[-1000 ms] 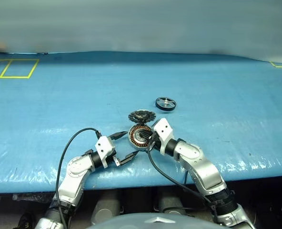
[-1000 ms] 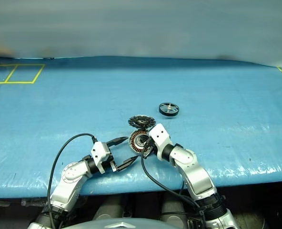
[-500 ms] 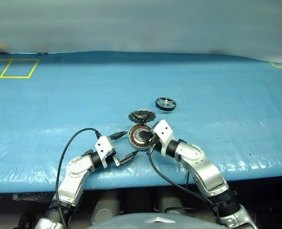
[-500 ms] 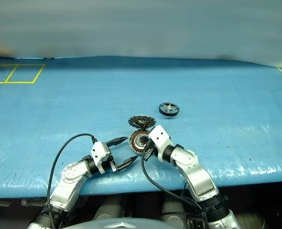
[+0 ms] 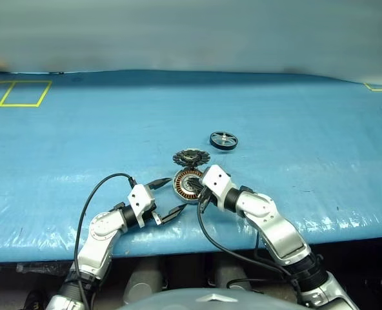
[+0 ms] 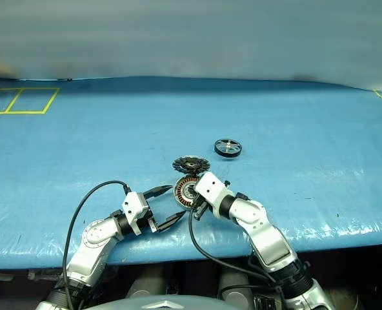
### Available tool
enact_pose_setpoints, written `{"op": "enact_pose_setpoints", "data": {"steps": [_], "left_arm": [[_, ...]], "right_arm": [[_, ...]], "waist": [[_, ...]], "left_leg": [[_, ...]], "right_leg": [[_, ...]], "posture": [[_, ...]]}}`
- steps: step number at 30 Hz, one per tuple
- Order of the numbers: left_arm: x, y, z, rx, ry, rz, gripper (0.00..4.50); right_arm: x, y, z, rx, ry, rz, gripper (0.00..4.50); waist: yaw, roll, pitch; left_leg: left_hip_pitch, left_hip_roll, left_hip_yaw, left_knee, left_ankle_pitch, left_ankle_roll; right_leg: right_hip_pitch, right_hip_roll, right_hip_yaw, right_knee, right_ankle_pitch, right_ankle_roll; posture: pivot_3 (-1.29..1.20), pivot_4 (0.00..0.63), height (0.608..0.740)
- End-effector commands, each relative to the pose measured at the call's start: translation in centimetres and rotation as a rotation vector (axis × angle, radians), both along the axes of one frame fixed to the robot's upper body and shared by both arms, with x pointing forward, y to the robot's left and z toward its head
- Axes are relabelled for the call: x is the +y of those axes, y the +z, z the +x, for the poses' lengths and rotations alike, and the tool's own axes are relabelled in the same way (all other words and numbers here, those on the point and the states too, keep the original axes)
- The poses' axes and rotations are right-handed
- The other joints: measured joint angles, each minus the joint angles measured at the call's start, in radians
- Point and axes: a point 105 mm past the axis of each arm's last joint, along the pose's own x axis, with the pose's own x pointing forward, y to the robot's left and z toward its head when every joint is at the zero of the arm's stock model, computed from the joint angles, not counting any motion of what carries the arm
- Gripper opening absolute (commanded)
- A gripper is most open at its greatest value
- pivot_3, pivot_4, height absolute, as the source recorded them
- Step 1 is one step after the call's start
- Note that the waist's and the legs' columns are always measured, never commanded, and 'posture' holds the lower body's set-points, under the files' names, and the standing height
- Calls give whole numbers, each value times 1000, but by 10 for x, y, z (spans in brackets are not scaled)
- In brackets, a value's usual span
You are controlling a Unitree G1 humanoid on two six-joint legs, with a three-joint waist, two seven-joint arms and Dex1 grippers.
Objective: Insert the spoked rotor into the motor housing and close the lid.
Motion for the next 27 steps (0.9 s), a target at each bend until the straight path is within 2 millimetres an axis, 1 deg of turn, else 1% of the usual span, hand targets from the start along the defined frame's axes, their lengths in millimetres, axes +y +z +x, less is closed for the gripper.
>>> {"op": "enact_pose_setpoints", "data": {"steps": [1, 6, 14, 22, 26, 27], "left_arm": [[2, 5, 2, -26, 11, -7, 4500], [2, 5, 1, -24, 10, -7, 4500], [3, 5, 2, -26, 10, -6, 4500], [3, 5, 2, -24, 10, -7, 4500], [3, 5, 2, -23, 11, -6, 4500], [3, 5, 2, -23, 12, -6, 4500]], "right_arm": [[-4, -27, -11, 82, 21, -92, 37], [-3, -24, -12, 58, 42, -112, 37], [-5, -28, -16, 21, 100, -224, 37], [-4, -26, -18, -38, 158, -299, 37], [-3, -24, -18, -52, 173, -302, 37], [-1, -21, -17, -58, 162, -280, 37]], "waist": [[0, 0, 0], [0, 0, 0], [2, 0, 0], [1, -1, 0], [3, -1, 0], [2, -1, 0]], "left_leg": [[0, 0, 0, 0, 0, 0], [0, 0, 0, 0, 0, 0], [0, 0, 0, 0, 0, 0], [0, 0, 0, 0, 0, -1], [0, 0, 0, 0, 0, -1], [0, 0, 0, 0, 0, -1]], "right_leg": [[0, 0, 0, 0, 0, 0], [0, 0, 0, 0, 0, 0], [0, 0, -1, 0, 0, 0], [0, 0, -2, 0, 0, 0], [0, 0, -2, 0, 0, 0], [0, 0, -2, 0, 0, 0]], "posture": [[0, 150, 740], [0, 150, 740], [0, 150, 740], [0, 150, 740], [0, 150, 740], [0, 150, 740]]}}
